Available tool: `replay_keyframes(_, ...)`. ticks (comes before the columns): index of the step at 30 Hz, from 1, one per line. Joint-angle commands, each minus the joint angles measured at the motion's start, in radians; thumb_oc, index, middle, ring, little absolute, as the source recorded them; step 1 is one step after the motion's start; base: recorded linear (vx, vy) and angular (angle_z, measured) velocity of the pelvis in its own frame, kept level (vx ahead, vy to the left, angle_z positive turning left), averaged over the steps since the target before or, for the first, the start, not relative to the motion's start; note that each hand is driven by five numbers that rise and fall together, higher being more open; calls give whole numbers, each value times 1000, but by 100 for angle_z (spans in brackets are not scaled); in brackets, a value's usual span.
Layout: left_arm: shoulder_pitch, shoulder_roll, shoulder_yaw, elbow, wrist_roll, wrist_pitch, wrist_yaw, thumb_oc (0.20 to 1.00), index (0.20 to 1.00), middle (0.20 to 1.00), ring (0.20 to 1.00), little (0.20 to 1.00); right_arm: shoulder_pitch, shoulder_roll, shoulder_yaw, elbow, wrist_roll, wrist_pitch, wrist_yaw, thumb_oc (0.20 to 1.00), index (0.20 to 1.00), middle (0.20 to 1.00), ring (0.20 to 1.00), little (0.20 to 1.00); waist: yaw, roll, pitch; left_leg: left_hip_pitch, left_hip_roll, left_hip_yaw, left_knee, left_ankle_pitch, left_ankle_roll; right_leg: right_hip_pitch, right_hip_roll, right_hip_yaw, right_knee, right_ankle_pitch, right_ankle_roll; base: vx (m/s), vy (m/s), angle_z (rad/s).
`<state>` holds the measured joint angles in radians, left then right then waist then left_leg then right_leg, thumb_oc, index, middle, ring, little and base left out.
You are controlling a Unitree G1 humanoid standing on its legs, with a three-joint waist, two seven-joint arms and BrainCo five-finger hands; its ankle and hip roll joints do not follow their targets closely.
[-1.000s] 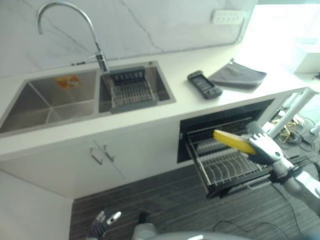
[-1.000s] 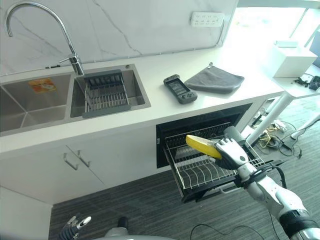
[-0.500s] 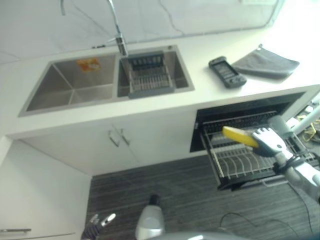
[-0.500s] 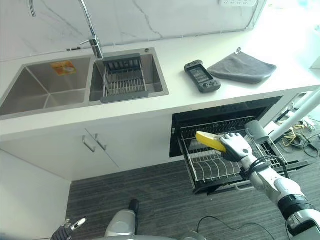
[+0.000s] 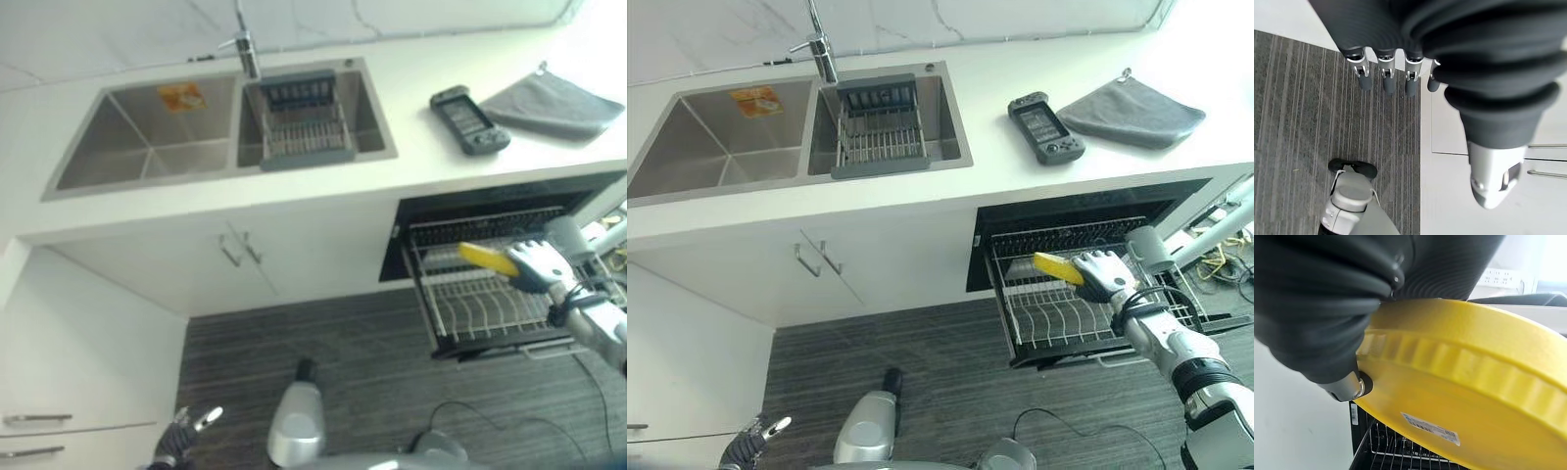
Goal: Place the dishes in the dishwasher.
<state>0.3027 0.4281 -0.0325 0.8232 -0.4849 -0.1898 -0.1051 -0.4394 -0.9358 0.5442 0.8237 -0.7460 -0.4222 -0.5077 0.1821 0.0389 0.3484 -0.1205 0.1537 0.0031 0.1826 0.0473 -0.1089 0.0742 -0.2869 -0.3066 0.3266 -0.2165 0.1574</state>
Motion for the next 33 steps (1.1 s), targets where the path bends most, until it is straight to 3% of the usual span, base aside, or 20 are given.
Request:
replay_keyframes(1, -9, 57, -23, -36, -28, -47, 36, 1000, 1000, 1000, 1000, 1000, -130, -11, 5, 21, 40, 9, -37, 200, 200, 200, 200, 200, 35, -8, -34, -5, 99, -78, 168, -113, -54, -115, -33, 44, 3, 138, 22, -67, 3, 0)
replay_keyframes(6, -25, 56, -35, -50, -39, -87, 61, 1000, 1000, 1000, 1000, 1000, -170, 9, 35, 61, 42, 14, -53, 200, 200, 200, 200, 200, 38, -1, -20, -48, 97, -76, 227, -139, -48, -161, -53, 55, 65, 126, 18, -52, 10, -4)
replay_keyframes(13, -26, 64, -52, -89, -68, -68, 93, 1000, 1000, 1000, 1000, 1000, -222, 30, 33, 152, 46, 28, -101, 200, 200, 200, 200, 200, 46, 15, -5, -126, 84, -82, 322, -185, -35, -258, -101, 79, 175, 109, 23, -24, 8, 2)
replay_keyframes(21, -50, 98, -46, -106, -117, -71, 72, 1000, 1000, 1000, 1000, 1000, -327, -9, 54, 194, 48, 106, -123, 200, 200, 200, 200, 200, 53, 34, 16, -212, 74, -94, 312, -165, -32, -371, -129, 112, 190, 126, 44, -99, 2, -2)
replay_keyframes(33, -102, 127, -32, -73, -156, -86, 27, 1000, 1000, 1000, 1000, 1000, -479, -36, 127, 247, 42, 177, -96, 200, 200, 200, 200, 200, 62, 53, 36, -322, 61, -99, 303, -148, -28, -504, -145, 145, 216, 127, 49, -103, -14, 1)
